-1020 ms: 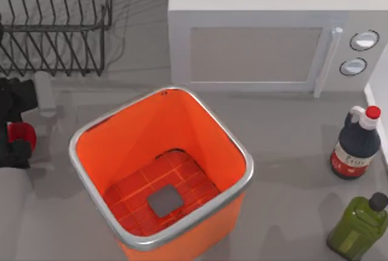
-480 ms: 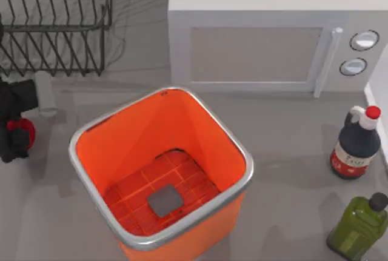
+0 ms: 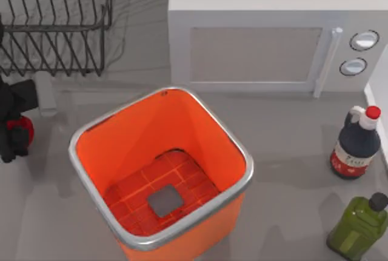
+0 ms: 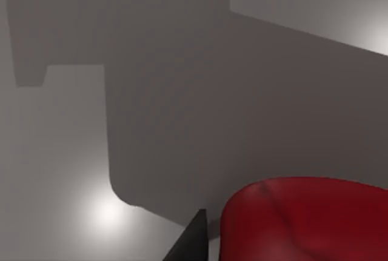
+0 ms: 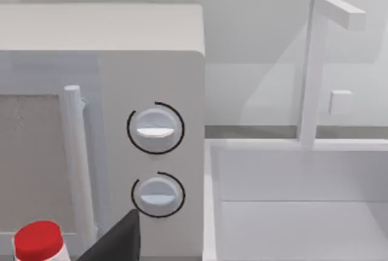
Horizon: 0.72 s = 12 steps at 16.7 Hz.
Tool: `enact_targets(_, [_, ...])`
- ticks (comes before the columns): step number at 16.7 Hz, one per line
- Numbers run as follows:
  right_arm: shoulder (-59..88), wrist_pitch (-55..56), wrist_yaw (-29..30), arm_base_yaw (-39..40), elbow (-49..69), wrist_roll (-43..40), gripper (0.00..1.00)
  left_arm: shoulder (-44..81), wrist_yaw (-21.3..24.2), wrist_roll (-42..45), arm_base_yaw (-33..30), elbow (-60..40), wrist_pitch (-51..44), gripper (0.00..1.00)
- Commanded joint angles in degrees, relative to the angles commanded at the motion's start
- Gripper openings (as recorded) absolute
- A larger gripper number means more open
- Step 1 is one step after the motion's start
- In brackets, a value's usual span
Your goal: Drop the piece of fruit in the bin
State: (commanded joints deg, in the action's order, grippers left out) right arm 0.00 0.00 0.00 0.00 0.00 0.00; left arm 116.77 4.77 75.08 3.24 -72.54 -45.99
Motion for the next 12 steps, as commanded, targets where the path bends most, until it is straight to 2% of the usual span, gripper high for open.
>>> enact_targets(8, [0.0,0.0,0.0,0.0,0.0,0.0,1.0,-0.8,-0.2,0.4,0.2,-1.3,-0.6,0.0])
enact_targets(12, [0.0,0.0,0.0,0.0,0.0,0.0,1.0,-2.6,0.2,0.7,0.1,-8.7,-9.4,0.0])
